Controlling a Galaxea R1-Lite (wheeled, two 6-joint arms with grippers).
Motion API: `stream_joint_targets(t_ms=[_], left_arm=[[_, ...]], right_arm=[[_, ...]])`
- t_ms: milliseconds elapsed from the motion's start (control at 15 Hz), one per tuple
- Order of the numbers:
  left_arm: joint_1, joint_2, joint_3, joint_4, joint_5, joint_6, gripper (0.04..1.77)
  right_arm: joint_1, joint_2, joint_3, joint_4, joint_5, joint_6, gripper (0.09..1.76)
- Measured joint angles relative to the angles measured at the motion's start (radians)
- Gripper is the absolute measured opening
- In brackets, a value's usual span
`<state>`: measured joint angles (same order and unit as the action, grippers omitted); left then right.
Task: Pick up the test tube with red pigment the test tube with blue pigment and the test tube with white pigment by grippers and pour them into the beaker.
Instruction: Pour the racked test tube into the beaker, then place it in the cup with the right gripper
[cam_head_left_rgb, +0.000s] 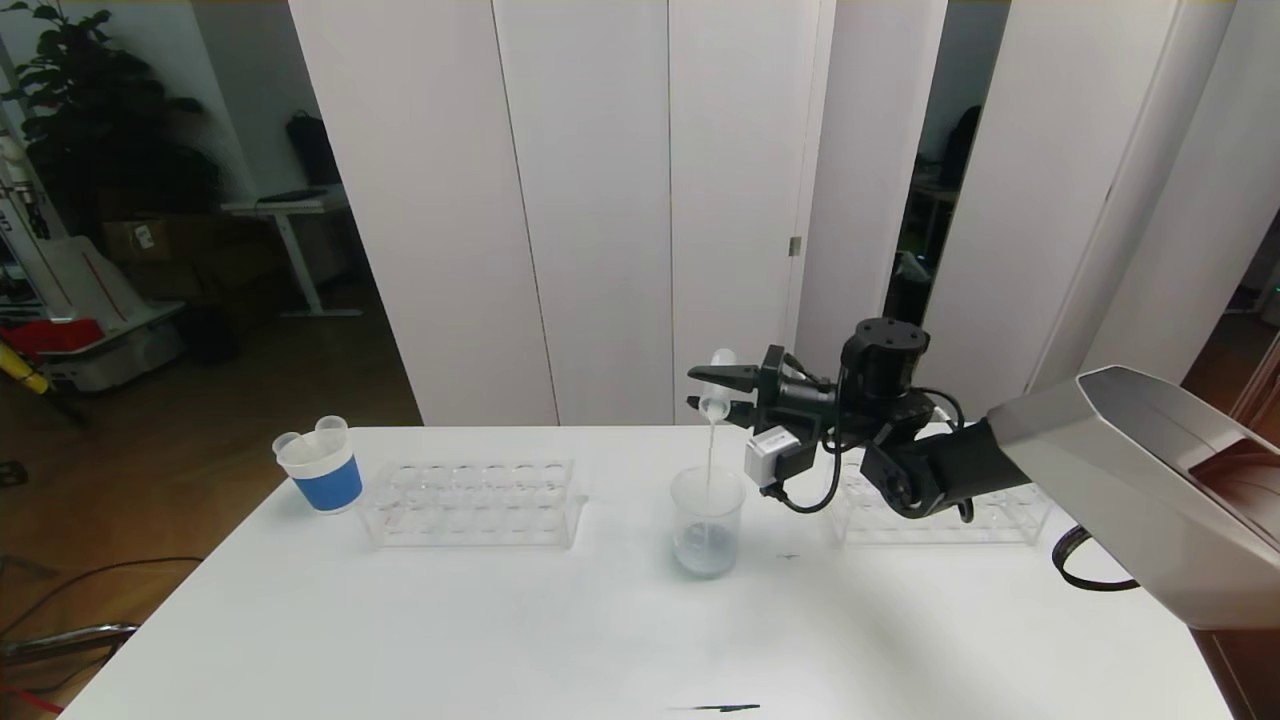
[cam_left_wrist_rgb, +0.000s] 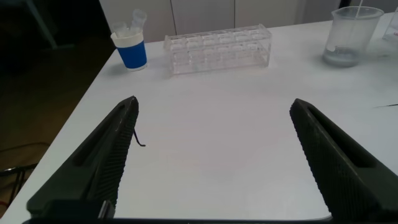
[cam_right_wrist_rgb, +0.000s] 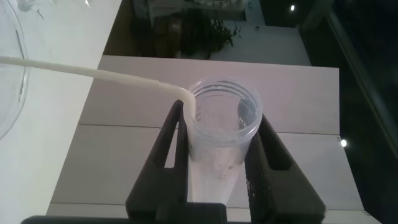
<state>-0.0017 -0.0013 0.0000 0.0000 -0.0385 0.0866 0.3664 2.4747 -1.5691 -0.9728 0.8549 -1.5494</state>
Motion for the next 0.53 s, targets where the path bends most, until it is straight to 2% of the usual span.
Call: stream_joint_targets(t_ms=[533], left_arm=[[0.0,0.0,0.0,0.0,0.0,0.0,1.74]], right_arm=[[0.001,0.004,-0.011,0.006,-0.001,-0.016,0.59]])
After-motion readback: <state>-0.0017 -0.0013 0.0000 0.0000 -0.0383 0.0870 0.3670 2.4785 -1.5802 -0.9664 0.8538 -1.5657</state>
